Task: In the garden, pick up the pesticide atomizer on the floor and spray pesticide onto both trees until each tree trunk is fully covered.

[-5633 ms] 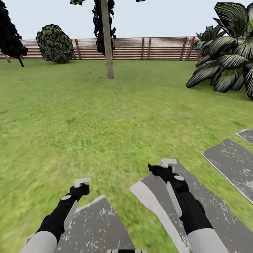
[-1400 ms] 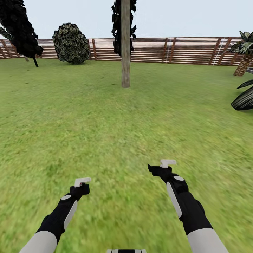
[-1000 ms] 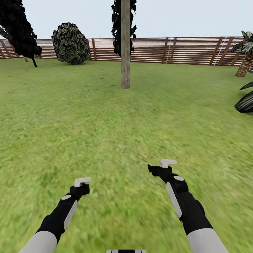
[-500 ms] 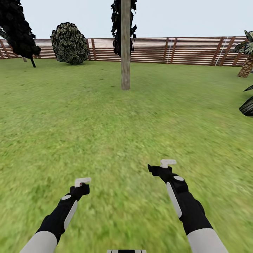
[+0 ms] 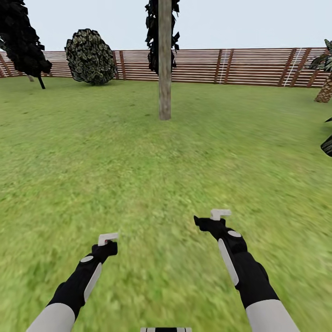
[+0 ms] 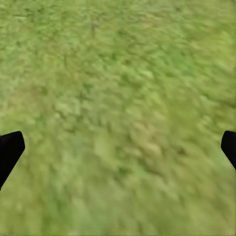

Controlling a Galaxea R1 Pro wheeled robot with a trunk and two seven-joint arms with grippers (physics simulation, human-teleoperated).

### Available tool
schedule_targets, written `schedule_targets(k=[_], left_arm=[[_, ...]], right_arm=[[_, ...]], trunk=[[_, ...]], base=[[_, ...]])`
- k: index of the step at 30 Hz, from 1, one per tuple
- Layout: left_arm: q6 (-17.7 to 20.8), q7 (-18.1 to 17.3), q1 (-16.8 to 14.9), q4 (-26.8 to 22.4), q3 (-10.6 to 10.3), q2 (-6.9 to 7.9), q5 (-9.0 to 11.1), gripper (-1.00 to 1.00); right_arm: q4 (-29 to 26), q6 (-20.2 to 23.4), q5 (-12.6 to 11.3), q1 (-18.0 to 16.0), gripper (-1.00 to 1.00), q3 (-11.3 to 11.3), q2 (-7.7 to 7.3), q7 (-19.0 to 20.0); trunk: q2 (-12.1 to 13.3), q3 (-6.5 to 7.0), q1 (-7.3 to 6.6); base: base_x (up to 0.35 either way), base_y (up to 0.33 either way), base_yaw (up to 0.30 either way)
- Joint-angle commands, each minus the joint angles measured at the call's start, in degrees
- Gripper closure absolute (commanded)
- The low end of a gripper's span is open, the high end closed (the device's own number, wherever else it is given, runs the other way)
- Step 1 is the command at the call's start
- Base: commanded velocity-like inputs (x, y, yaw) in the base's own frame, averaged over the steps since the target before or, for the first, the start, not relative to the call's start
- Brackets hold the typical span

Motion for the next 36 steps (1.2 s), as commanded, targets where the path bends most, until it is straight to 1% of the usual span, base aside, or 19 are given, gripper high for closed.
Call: schedule_targets(k=[1,10,36], left_arm=[[0.0,0.01,0.0,0.0,0.0,0.01,0.0,1.0],[0.08,-0.21,0.0,-0.16,0.08,0.16,-0.01,1.0],[0.26,-0.45,0.0,-0.18,0.0,0.0,0.02,1.0]], right_arm=[[0.0,0.0,0.0,0.0,-1.0,0.0,0.0,0.0],[-0.02,0.0,0.0,0.0,-1.0,0.0,0.02,0.0],[0.08,0.0,0.0,0.0,-1.0,0.18,0.09,0.0]], trunk=[[0.0,0.0,0.0],[0.0,0.0,0.0],[0.0,0.0,0.0]], base=[[0.338,0.0,0.0],[0.338,0.0,0.0],[0.338,0.0,0.002]])
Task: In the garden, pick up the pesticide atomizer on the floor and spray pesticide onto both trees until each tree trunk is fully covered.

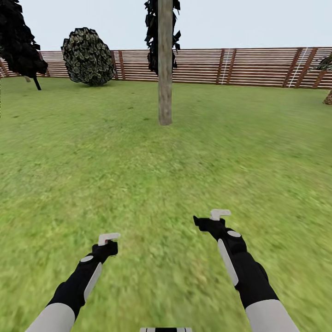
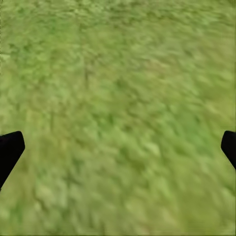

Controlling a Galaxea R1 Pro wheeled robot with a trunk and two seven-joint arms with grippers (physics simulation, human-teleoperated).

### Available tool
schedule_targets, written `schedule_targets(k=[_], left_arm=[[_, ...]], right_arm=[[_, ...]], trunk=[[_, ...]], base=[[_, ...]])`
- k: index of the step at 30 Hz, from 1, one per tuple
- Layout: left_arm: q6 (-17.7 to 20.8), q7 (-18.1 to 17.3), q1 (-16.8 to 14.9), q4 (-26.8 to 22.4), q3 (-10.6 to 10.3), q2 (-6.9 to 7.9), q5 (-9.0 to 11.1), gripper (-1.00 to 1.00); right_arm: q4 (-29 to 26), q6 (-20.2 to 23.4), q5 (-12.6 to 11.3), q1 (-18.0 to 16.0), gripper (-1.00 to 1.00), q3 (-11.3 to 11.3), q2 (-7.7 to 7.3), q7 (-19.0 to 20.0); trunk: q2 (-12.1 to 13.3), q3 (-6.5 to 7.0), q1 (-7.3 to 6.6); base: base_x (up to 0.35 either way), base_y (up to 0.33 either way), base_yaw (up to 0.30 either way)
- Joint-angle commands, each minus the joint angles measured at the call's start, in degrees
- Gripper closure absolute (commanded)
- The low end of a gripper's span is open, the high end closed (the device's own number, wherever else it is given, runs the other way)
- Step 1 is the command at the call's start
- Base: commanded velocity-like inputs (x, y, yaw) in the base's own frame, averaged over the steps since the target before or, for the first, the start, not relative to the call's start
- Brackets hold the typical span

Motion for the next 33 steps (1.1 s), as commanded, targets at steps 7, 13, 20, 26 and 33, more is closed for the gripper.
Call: schedule_targets(k=[7,13,20,26,33], left_arm=[[0.0,-0.02,0.0,0.0,0.0,-0.03,0.0,1.0],[0.0,-0.02,0.0,0.0,0.0,-0.04,-0.01,1.0],[0.0,-0.02,0.0,0.0,0.0,-0.04,-0.01,1.0],[0.0,-0.04,0.0,0.0,0.0,-0.04,-0.02,1.0],[0.0,-0.04,0.0,0.0,0.0,-0.04,0.01,1.0]], right_arm=[[0.01,0.0,0.0,0.0,-1.0,0.0,0.0,0.0],[0.01,0.0,0.0,0.0,-1.0,0.0,0.0,0.0],[0.01,0.0,0.0,0.0,-1.0,0.0,0.0,0.0],[0.01,0.0,0.0,0.0,-1.0,0.0,0.0,0.0],[0.01,0.0,0.0,0.0,-1.0,0.0,0.0,0.03]], trunk=[[0.0,0.0,0.0],[0.0,0.0,0.0],[0.0,0.0,0.0],[0.0,0.0,0.0],[0.0,0.0,0.0]], base=[[0.338,0.0,0.162],[0.338,0.0,0.028],[0.338,0.0,0.001],[0.338,0.0,0.0],[0.338,0.0,0.0]])
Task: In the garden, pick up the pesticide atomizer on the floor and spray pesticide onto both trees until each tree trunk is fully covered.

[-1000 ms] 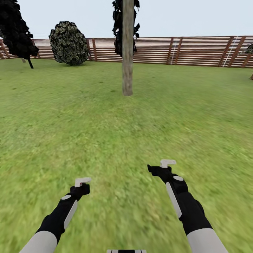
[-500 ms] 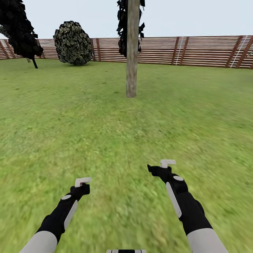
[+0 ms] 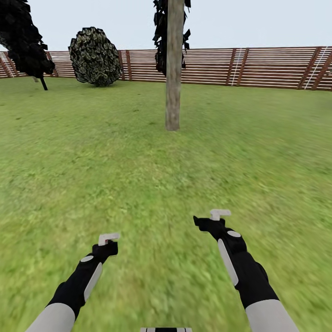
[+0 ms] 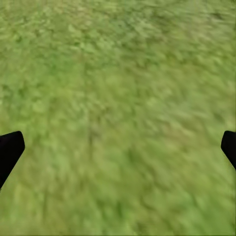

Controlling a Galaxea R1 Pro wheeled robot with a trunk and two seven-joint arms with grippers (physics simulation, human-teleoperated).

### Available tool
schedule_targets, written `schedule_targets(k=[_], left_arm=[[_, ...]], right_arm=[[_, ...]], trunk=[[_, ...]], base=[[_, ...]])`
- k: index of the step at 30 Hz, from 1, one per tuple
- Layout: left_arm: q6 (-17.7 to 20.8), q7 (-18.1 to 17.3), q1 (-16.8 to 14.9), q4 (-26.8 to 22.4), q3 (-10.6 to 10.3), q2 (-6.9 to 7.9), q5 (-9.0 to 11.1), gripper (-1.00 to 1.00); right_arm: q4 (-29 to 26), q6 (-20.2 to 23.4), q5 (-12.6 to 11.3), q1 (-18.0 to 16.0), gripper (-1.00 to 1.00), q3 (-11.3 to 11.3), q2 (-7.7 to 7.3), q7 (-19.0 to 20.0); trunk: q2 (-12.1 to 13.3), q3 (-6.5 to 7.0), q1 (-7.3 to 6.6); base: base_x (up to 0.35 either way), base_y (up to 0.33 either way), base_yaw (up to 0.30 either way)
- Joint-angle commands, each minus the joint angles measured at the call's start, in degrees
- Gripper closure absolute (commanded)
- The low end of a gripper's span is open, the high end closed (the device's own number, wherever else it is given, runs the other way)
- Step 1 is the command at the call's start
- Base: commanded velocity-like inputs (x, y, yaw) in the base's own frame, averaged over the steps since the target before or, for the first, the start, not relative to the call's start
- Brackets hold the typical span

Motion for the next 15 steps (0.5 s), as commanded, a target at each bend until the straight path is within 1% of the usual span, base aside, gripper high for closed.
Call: schedule_targets(k=[1,15], left_arm=[[0.0,0.0,0.0,0.0,0.0,0.0,-0.02,1.0],[-0.09,0.04,0.0,0.0,0.0,0.0,-0.03,1.0]], right_arm=[[0.0,0.0,0.0,0.0,-1.0,0.0,0.0,-0.01],[0.0,0.0,0.0,0.0,-1.0,0.0,0.0,-0.03]], trunk=[[0.0,0.0,0.0],[0.0,0.0,0.0]], base=[[0.338,0.0,0.0],[0.338,0.0,0.0]])
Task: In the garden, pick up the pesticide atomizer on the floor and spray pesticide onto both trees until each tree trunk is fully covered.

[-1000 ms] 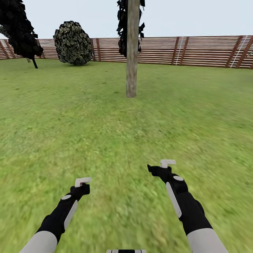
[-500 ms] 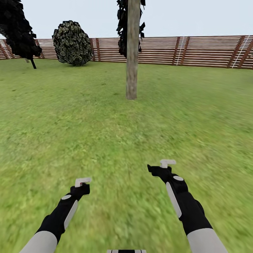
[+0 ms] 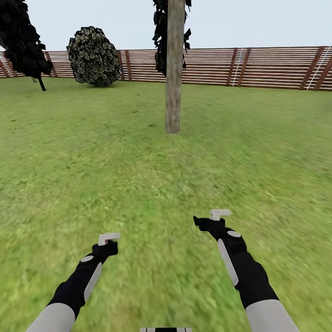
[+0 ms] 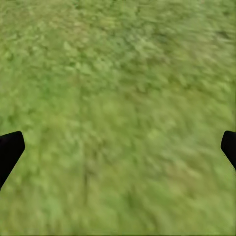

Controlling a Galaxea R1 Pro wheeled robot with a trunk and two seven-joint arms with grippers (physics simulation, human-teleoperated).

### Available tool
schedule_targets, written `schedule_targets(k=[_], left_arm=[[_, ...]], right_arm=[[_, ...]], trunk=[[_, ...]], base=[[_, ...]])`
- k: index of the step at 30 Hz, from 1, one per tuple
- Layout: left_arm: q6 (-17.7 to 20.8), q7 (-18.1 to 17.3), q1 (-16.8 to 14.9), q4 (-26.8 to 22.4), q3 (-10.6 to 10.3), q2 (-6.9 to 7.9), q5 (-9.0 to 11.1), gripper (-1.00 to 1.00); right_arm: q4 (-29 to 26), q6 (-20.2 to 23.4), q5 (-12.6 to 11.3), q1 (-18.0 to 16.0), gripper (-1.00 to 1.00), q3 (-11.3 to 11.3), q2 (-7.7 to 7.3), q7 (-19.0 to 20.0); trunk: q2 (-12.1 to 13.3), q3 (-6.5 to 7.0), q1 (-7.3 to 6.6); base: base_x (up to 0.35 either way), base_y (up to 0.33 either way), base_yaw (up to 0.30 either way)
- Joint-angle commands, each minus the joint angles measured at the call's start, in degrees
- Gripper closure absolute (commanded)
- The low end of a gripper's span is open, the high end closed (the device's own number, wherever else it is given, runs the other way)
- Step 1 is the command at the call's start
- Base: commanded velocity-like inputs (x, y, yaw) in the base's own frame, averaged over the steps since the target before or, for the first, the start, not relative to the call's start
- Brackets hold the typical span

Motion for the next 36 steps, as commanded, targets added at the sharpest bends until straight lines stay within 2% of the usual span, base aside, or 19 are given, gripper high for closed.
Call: schedule_targets(k=[1,36], left_arm=[[0.0,0.01,0.0,0.0,0.0,0.0,-0.01,1.0],[0.0,-0.03,0.0,0.0,0.0,0.0,0.0,1.0]], right_arm=[[0.0,0.0,0.0,0.0,-1.0,0.0,0.0,0.0],[0.0,0.0,0.0,0.0,-1.0,0.0,0.0,0.01]], trunk=[[0.0,0.0,0.0],[0.0,0.0,0.0]], base=[[0.338,0.0,0.0],[0.338,0.0,0.0]])
